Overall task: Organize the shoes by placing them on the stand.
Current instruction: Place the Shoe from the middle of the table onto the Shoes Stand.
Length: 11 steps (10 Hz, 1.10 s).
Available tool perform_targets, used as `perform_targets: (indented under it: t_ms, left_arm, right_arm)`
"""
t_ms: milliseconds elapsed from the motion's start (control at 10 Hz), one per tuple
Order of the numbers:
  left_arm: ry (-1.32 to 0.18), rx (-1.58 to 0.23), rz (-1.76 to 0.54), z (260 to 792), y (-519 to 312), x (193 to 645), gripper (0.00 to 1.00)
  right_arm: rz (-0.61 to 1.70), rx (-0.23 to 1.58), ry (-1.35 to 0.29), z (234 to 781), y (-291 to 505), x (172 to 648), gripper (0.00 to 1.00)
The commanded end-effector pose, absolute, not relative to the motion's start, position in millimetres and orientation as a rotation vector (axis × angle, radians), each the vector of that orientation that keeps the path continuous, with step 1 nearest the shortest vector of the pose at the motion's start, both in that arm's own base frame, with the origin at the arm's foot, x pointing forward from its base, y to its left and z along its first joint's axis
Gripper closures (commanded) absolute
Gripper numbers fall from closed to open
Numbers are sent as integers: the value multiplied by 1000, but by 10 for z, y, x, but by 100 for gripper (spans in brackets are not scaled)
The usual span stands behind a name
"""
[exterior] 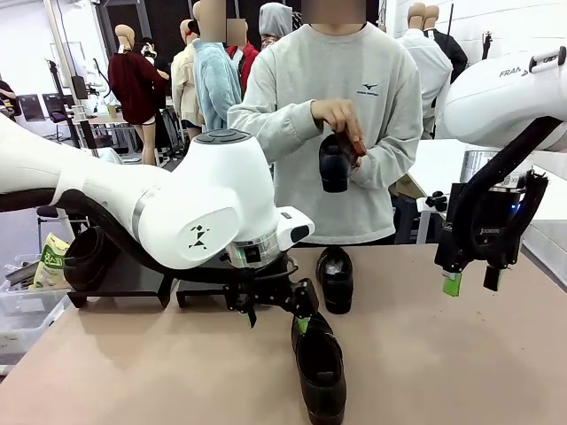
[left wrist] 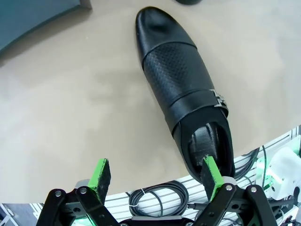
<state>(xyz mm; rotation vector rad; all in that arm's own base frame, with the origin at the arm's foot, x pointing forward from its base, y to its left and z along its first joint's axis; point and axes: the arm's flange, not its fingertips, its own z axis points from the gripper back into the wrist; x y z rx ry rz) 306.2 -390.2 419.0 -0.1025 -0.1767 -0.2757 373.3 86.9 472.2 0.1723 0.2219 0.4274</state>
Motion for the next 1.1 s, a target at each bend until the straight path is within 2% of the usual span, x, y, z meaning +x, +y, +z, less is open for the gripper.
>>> perform_targets:
  t_ms: [0,400,1000]
  left_arm:
    - [-121,-98,-236,4101,-3962,3006,0]
    - [-79,-123,-194,3963,-4005,2947,0]
    - [108,-136,-157,3522,-4071,2940,0]
  right_arm:
    - [411,171,223,4748,889,3748,0]
    - [411,171,223,4748,889,3748,0]
    - [411,171,223,4748,889,3748,0]
